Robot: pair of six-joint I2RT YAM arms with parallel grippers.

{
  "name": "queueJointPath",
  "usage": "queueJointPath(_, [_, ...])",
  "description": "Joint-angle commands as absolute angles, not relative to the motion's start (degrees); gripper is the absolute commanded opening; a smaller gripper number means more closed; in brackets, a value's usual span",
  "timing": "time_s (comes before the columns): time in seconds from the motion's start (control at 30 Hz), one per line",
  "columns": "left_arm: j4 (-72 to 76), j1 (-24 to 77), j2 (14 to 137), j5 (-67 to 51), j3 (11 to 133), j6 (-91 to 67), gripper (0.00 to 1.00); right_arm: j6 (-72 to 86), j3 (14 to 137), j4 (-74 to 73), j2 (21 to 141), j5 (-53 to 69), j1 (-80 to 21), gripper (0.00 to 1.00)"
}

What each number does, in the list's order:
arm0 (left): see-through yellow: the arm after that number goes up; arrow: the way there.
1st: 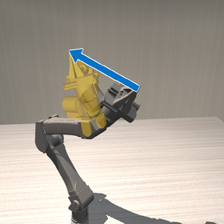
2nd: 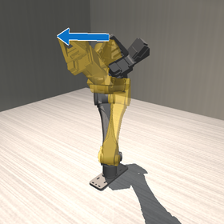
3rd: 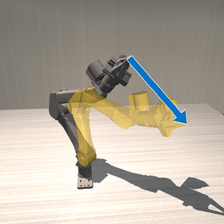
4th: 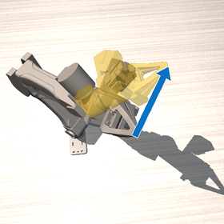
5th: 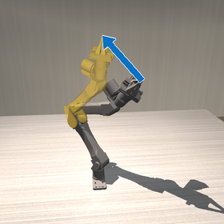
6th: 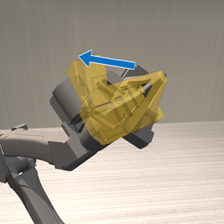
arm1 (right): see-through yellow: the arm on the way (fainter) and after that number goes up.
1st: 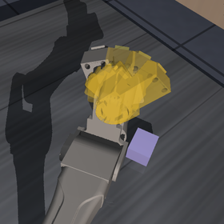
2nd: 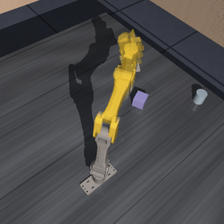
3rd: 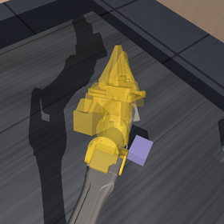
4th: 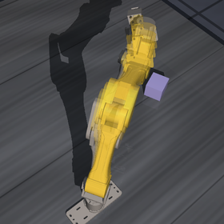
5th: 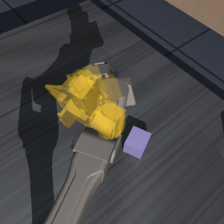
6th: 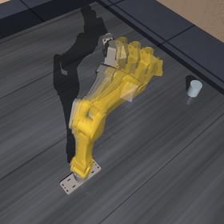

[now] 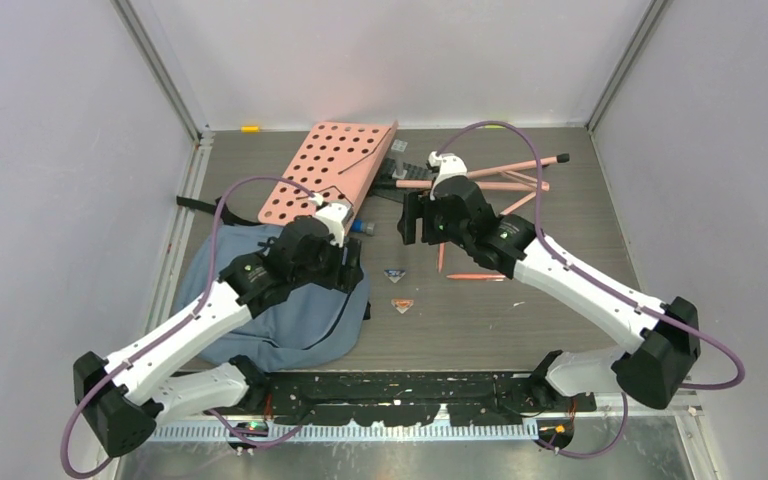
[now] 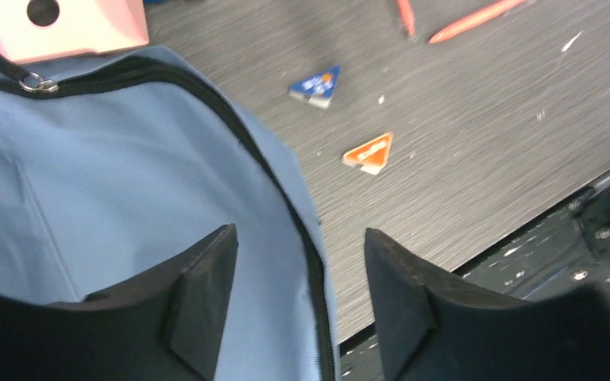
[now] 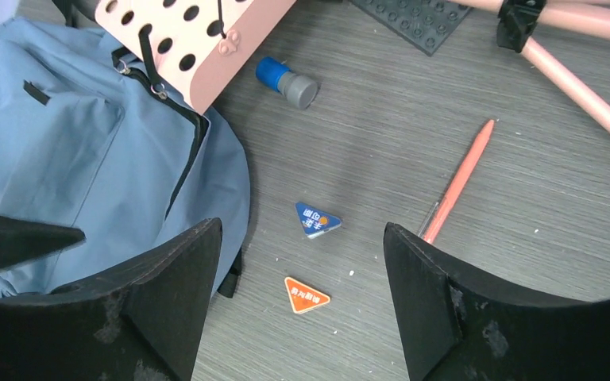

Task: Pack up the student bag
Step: Zip the student bag at the center of the board, then unzip the student bag at the center of the board.

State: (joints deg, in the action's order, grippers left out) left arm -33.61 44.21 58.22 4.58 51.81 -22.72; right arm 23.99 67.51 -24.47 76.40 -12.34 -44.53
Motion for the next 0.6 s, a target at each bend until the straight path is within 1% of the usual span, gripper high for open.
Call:
queueJointPath(0.0, [-32.68,42.51,58.37,2.10,58.62,-18.87,0.74,26.28,66.21,-21.91,71.60,-15.15,-44.78,0.81])
queueJointPath(0.07, [-35.91,40.51,58.40,2.07,60.56,-16.67,0.87,26.42,65.77,-22.08,71.16,-15.19,-44.76,0.81])
queueJointPath(0.1, [-37.48,38.52,58.44,2.03,61.53,-15.95,0.91,26.56,65.57,-22.20,71.13,-15.27,-44.77,0.80])
queueJointPath(0.2, [-40.31,31.72,58.57,-1.34,63.77,-14.26,0.97,27.10,65.22,-21.99,71.17,-14.90,-44.79,0.80])
queueJointPath(0.27, [-40.76,26.05,58.85,-3.32,64.26,-13.87,0.99,27.67,64.95,-21.34,71.31,-14.37,-44.82,0.80])
queueJointPath(0.37, [-41.70,16.49,60.55,-3.01,64.67,-15.15,1.00,28.61,64.14,-19.42,71.79,-11.60,-44.93,0.79])
queueJointPath(0.4, [-41.65,12.60,61.55,-3.89,64.40,-16.59,0.98,28.95,63.93,-18.04,72.35,-10.99,-45.29,0.77])
queueJointPath(0.5, [-38.77,3.63,62.88,-6.47,61.92,-21.36,0.88,28.97,65.00,-16.32,75.72,-9.94,-47.14,0.74])
queueJointPath(0.57, [-36.88,0.37,63.67,-6.48,60.61,-23.02,0.81,28.69,66.63,-16.04,78.72,-10.82,-49.57,0.72])
